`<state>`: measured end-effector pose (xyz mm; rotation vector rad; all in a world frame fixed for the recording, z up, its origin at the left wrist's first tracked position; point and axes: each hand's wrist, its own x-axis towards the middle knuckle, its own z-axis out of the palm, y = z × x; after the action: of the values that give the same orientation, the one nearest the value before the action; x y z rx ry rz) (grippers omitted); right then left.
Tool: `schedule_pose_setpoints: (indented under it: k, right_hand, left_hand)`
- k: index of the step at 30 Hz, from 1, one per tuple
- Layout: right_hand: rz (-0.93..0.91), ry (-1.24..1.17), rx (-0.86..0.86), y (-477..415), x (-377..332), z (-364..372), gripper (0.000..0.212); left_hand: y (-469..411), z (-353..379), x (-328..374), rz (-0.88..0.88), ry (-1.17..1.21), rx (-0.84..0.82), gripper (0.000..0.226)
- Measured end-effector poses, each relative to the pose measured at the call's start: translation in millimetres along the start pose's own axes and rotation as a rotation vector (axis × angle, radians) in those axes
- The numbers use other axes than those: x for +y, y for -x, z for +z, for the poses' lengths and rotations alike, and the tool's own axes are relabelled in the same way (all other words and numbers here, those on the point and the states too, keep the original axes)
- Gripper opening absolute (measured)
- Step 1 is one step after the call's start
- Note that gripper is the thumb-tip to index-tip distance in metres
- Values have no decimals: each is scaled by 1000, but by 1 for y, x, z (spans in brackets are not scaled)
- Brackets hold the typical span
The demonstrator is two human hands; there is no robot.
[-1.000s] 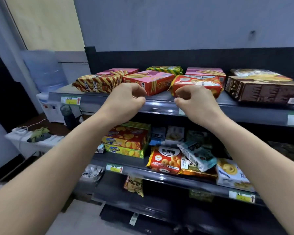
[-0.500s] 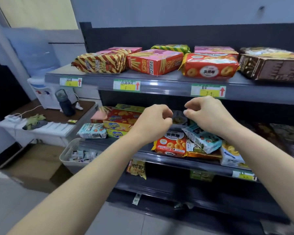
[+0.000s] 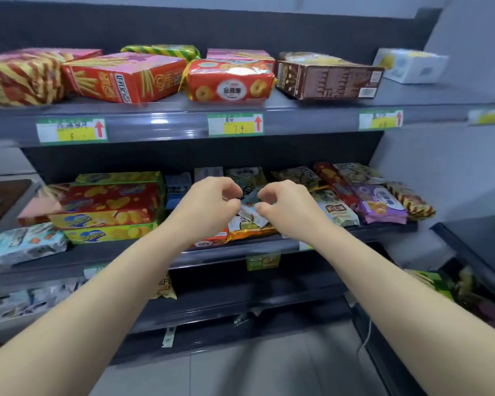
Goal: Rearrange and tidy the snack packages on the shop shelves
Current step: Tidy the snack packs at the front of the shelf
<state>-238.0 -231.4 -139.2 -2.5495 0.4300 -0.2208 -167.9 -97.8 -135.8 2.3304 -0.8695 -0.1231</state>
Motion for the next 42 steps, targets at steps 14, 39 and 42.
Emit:
schedule_pose_setpoints:
  k: [14,39,42]
  right_hand:
    - [302,51,123,3,146,-60,30]
    - [151,56,-81,-117,375,-107,43]
    - [151,60,-77,-128,380,-103,44]
  left_hand:
    - [-57,103,86,84,42,-209,24]
    - [-211,311,171,-622,924,-286,14]
    - [-223,320,165,-655,990,-287,9]
